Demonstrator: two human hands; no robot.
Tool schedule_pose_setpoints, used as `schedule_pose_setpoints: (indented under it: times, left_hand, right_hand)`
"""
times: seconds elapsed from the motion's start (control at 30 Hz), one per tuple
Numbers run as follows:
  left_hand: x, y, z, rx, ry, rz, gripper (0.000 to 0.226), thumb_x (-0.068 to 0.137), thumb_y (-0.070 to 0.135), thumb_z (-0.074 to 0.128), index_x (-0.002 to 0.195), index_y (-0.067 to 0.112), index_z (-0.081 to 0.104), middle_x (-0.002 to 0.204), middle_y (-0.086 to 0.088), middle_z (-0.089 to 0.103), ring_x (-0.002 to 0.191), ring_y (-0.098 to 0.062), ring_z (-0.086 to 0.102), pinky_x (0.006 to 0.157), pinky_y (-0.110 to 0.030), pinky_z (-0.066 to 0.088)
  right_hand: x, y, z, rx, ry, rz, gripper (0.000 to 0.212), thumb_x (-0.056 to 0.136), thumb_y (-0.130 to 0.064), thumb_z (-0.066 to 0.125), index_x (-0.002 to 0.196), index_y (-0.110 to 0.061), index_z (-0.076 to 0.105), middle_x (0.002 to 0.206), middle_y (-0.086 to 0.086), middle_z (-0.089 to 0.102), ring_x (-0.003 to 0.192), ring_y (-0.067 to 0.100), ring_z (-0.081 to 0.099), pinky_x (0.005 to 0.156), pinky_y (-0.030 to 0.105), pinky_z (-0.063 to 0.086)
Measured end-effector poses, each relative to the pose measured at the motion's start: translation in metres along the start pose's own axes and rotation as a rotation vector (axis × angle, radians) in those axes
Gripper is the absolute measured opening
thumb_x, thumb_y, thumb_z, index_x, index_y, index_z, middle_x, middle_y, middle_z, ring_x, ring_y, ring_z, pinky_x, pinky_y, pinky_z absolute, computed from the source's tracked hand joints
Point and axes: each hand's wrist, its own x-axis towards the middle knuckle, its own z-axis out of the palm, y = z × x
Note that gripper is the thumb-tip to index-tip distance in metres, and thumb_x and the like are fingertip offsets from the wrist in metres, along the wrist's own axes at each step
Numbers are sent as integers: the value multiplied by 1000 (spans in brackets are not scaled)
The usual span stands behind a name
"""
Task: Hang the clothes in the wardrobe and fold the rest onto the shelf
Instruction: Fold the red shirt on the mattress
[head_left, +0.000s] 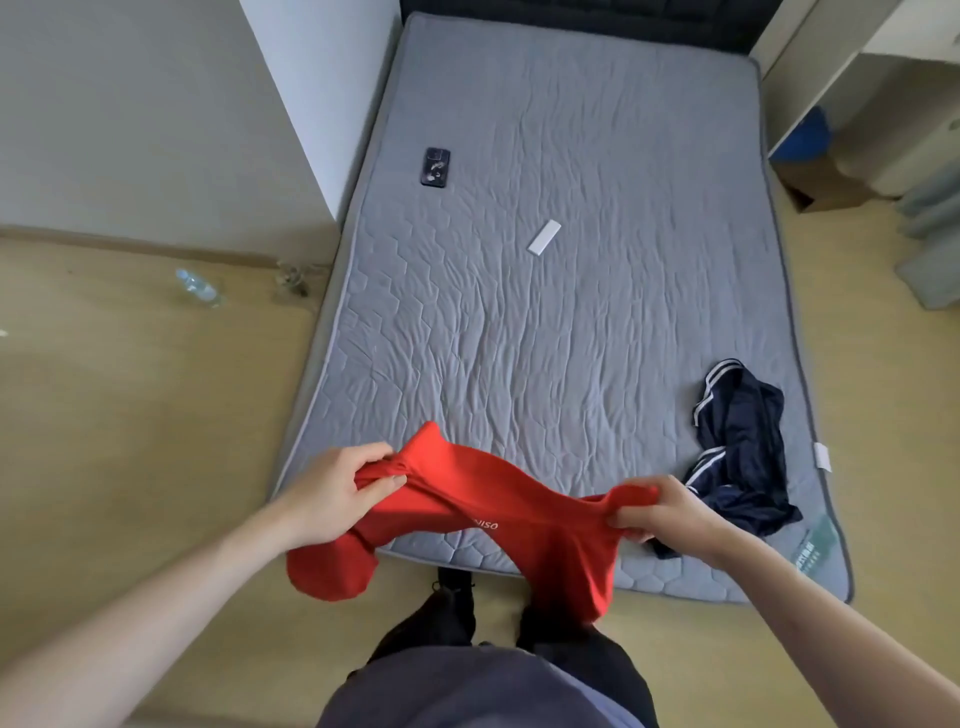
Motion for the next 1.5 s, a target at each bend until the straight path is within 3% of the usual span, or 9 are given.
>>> schedule_pose_setpoints:
  times: [0.27,0.4,0.53,0.93,1.03,1.13,1.23,1.33,1.5]
  left_hand:
    - [116,-28,2,85,194,-82,22,93,43,70,90,21,65,74,5,69,70,-13,65,68,-42,52]
    - [225,-71,22,167,217,-118,23,95,48,64,91,26,63,76,3,70,81,-24,69,69,-39,51]
    - [330,-128,47,167,385,-185,35,90,36,73,120,19,67,115,-5,71,111,-29,64,97,-42,49]
    - [328,-355,176,12,265,-874,61,89,28,77,138,0,53,143,-24,54,132,-37,52,109,-41,40]
    - [347,-380,180,-220,359,-906,71,91,31,76,148,6,42,145,-15,53,129,-34,55,108,-46,46]
    - [379,-384,181,-495,456,-926,86,87,35,79,155,12,31,130,-6,55,115,-28,60,85,-43,57]
    - [404,-386,183,-374,401,-947,59,88,27,79,136,2,56,103,-10,65,88,-26,64,63,-28,48]
    - [415,-385,174,-102,446,-878,29,90,18,75,114,3,75,112,-15,75,103,-30,69,81,-29,47]
    - [416,-403,128,38,788,-858,20,94,15,66,110,8,74,116,-20,73,110,-37,67,98,-42,52]
  right_hand:
    - [124,-28,-15,28,304,3,16,90,-7,69,85,-22,73,76,6,71,59,8,67,61,34,58]
    - [241,-37,-21,-72,468,-31,11,90,-16,70,98,-15,76,82,8,72,89,31,71,80,34,52]
    - [357,-39,-23,29,636,-62,35,94,-25,68,127,-13,69,122,6,72,118,26,64,95,26,41]
    - [486,168,89,117,545,449,91,86,-43,75,154,-2,30,149,24,48,138,39,46,112,44,36]
    - [511,191,90,307,554,452,73,85,-42,78,140,-4,49,123,16,65,109,34,63,99,45,46]
    - [530,200,84,427,570,419,48,87,-34,78,119,-1,63,93,11,65,82,27,60,92,50,54]
    - [537,205,74,478,577,449,29,91,-19,73,110,2,68,84,13,66,74,28,62,88,52,57]
    - [527,207,52,506,777,436,27,93,-17,64,116,-3,69,87,13,69,82,33,67,85,49,58]
    - [505,203,13,377,1088,465,20,93,-23,57,104,-9,66,108,24,69,103,43,63,89,45,46]
